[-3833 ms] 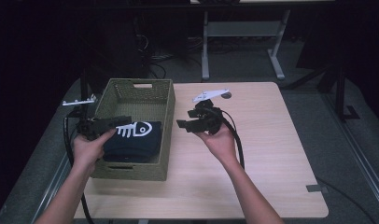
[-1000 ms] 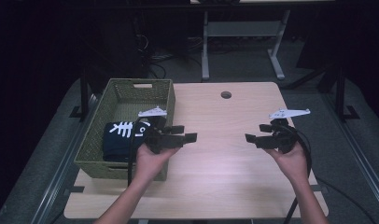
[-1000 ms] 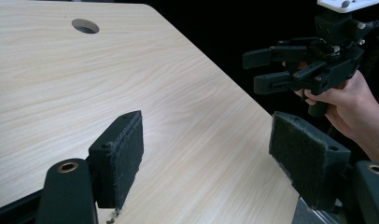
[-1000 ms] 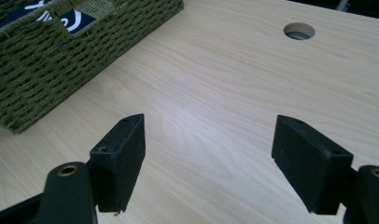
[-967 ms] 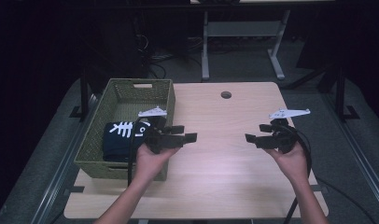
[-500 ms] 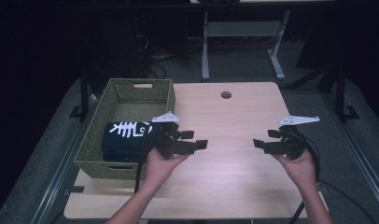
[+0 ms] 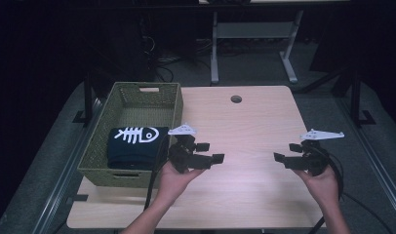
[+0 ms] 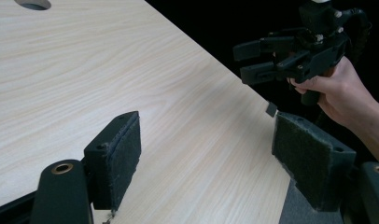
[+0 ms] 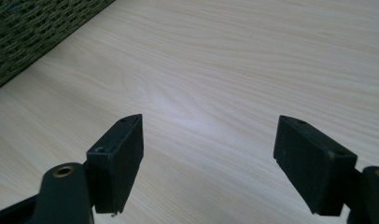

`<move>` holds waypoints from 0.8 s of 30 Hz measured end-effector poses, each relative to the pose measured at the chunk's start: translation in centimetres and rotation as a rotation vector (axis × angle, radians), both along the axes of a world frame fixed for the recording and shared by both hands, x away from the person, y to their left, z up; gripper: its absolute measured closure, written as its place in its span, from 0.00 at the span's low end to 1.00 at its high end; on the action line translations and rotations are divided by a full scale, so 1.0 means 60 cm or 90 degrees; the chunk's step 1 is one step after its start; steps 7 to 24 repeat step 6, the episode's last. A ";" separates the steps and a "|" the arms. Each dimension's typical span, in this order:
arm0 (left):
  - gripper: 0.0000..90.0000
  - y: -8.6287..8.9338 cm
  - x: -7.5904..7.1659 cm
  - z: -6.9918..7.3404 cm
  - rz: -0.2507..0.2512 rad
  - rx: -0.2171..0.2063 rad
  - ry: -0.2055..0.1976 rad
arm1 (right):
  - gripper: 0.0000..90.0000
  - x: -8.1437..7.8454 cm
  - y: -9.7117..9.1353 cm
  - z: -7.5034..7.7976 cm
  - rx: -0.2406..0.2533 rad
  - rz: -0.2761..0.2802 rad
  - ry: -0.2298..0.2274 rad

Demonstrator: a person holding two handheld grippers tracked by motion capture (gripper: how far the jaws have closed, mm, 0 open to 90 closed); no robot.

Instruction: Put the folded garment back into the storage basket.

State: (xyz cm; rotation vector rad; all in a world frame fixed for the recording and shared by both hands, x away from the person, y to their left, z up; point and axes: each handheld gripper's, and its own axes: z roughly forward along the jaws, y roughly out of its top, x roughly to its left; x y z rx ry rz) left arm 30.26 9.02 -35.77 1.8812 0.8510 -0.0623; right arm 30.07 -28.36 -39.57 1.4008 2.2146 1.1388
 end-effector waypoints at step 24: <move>0.26 -0.011 -0.027 -0.014 -0.018 -0.006 -0.020 | 0.27 -0.037 -0.004 -0.013 0.006 -0.008 -0.039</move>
